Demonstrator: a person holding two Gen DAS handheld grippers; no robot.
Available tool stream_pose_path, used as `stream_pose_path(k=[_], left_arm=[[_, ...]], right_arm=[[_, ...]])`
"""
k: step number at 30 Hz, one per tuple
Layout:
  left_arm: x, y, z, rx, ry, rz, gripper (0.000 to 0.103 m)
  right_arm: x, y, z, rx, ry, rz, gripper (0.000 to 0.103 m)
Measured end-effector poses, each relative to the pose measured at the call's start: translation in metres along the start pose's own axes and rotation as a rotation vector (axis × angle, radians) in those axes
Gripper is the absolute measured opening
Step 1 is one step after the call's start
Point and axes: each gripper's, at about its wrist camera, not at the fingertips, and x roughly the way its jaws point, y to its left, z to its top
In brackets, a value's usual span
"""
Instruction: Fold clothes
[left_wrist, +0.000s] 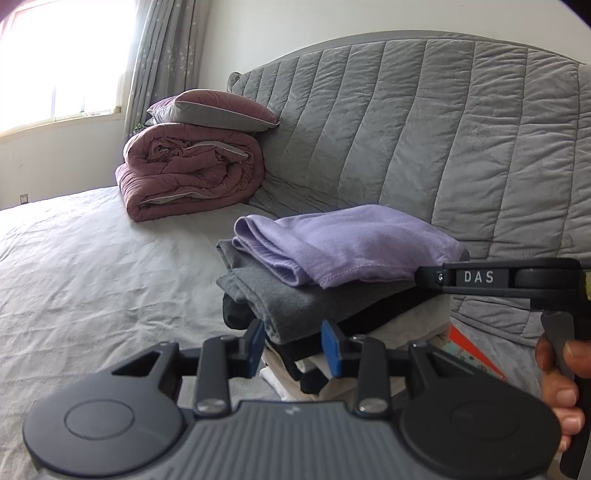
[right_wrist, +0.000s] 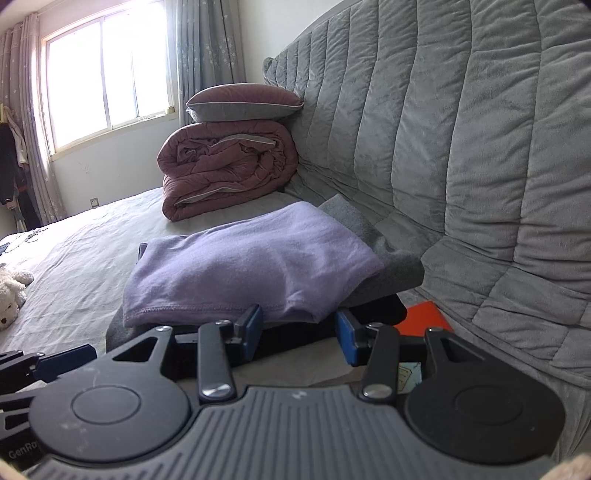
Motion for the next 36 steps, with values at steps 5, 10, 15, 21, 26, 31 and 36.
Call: stream_pose_path(k=[5,10,15,21,26,31,36], left_arm=[[-0.007,0.003,-0.008,-0.01,0.012,0.0,0.035],[-0.013,0.006,-0.016,-0.023,0.028,-0.002,0.035],[-0.022,0.007,-0.021,-0.025,0.038,0.001,0.035],[-0.034,0.007,-0.027,-0.027,0.053,0.008,0.035],[-0.041,0.008,-0.033,-0.037,0.068,0.017,0.036],[-0.041,0.01,-0.038,-0.052,0.085,0.038,0.036],[-0.038,0.009,-0.043,-0.038,0.088,0.056,0.05]], right_arm=[[-0.004,0.002,-0.006,-0.019,0.018,-0.02,0.048],[-0.011,0.002,-0.01,-0.039,0.018,-0.029,0.048],[-0.017,0.002,-0.014,-0.055,0.016,-0.035,0.048],[-0.026,0.008,-0.025,-0.076,0.023,-0.032,0.05],[-0.034,0.011,-0.039,-0.118,0.03,-0.068,0.051],[-0.041,0.015,-0.052,-0.087,0.025,-0.11,0.052],[-0.048,0.022,-0.067,-0.05,0.018,-0.146,0.066]])
